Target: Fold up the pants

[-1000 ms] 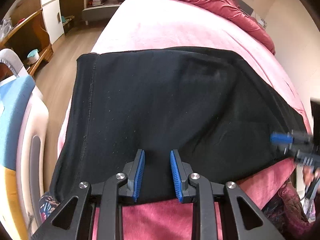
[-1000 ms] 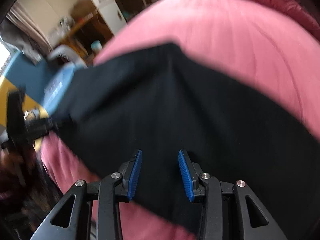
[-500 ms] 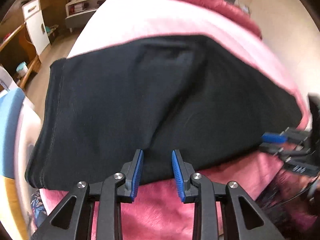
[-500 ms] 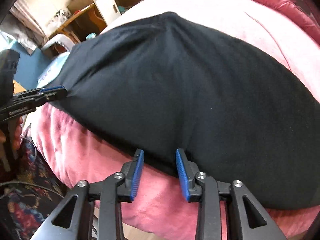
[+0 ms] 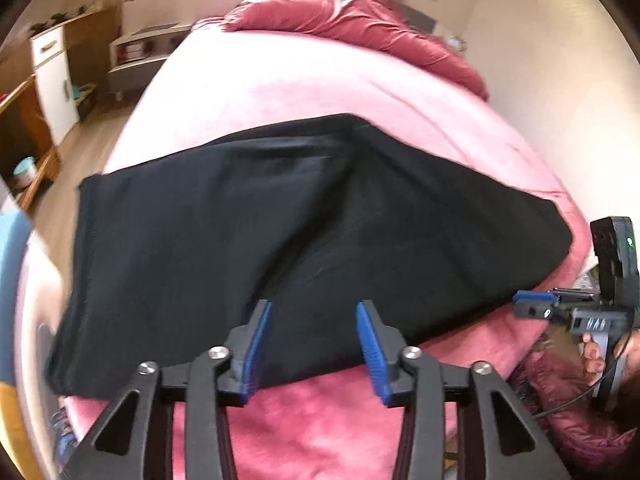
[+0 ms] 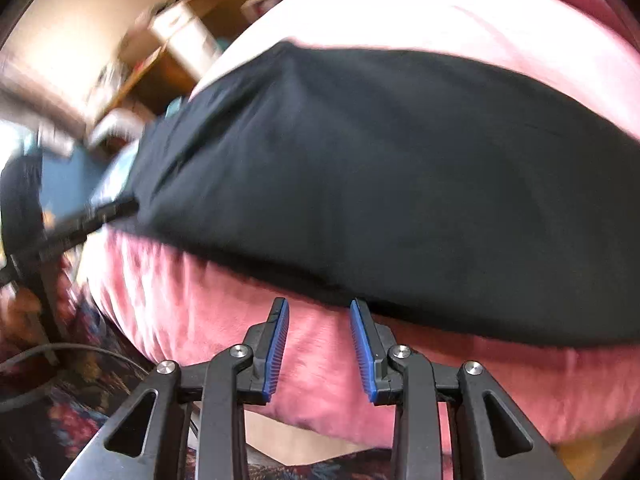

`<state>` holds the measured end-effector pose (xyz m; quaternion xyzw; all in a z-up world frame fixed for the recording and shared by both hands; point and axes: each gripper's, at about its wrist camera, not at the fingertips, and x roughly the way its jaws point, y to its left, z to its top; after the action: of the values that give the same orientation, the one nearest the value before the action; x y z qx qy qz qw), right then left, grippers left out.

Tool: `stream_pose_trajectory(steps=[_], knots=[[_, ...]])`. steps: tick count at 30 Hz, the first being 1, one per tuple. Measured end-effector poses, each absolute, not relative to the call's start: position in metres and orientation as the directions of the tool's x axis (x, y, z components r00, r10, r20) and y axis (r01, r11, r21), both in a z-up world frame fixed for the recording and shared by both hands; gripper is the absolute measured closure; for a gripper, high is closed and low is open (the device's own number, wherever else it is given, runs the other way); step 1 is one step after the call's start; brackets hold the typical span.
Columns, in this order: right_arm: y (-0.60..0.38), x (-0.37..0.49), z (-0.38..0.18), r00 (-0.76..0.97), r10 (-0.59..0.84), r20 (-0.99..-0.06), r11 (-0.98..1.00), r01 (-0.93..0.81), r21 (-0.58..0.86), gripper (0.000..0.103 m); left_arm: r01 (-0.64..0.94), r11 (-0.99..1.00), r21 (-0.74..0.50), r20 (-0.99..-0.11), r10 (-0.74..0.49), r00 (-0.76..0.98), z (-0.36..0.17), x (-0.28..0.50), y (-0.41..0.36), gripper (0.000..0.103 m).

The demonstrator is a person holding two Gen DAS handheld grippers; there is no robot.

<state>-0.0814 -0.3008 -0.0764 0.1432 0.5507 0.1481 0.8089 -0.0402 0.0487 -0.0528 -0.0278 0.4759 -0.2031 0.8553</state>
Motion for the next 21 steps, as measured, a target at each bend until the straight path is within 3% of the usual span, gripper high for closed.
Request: stream_pose_trajectory(steps=[1, 2, 3, 10, 11, 12, 14, 17, 21], knots=[[-0.32, -0.087, -0.073, 0.376, 0.403, -0.834, 0.904, -0.02, 0.428, 0.045, 0.334, 0.907, -0.258, -0.798, -0.395, 0.456, -0.053, -0.039, 0.043, 0.057], [-0.338, -0.092, -0.07, 0.401, 0.407, -0.821, 0.889, 0.035, 0.457, 0.029, 0.339, 0.903, -0.264, -0.795, -0.403, 0.454, -0.055, -0.039, 0.037, 0.055], [-0.358, -0.099, -0.069, 0.421, 0.417, -0.805, 0.866, 0.086, 0.493, 0.024, 0.344, 0.9, -0.269, -0.795, -0.409, 0.448, -0.056, -0.037, 0.031, 0.049], [-0.497, -0.16, -0.066, 0.612, 0.23, -0.756, 0.679, 0.456, 0.576, 0.025, 0.391, 0.88, -0.271, -0.808, -0.429, 0.404, -0.065, -0.026, 0.002, 0.044], [-0.514, -0.167, -0.069, 0.626, 0.202, -0.753, 0.637, 0.501, 0.587, 0.028, 0.393, 0.881, -0.264, -0.817, -0.42, 0.395, -0.067, -0.027, 0.001, 0.045], [-0.533, -0.175, -0.073, 0.649, 0.184, -0.739, 0.583, 0.533, 0.613, 0.043, 0.391, 0.885, -0.252, -0.827, -0.407, 0.387, -0.07, -0.028, -0.002, 0.045], [-0.569, -0.187, -0.085, 0.696, 0.16, -0.7, 0.46, 0.575, 0.676, 0.061, 0.383, 0.893, -0.238, -0.838, -0.388, 0.383, -0.073, -0.026, -0.006, 0.045], [-0.614, -0.199, -0.097, 0.729, 0.081, -0.68, 0.327, 0.625, 0.709, 0.068, 0.358, 0.903, -0.237, -0.845, -0.374, 0.383, -0.075, -0.028, -0.004, 0.045], [-0.643, -0.208, -0.106, 0.746, -0.009, -0.666, 0.237, 0.649, 0.723, 0.069, 0.307, 0.92, -0.245, -0.859, -0.353, 0.371, -0.08, -0.022, 0.001, 0.045]])
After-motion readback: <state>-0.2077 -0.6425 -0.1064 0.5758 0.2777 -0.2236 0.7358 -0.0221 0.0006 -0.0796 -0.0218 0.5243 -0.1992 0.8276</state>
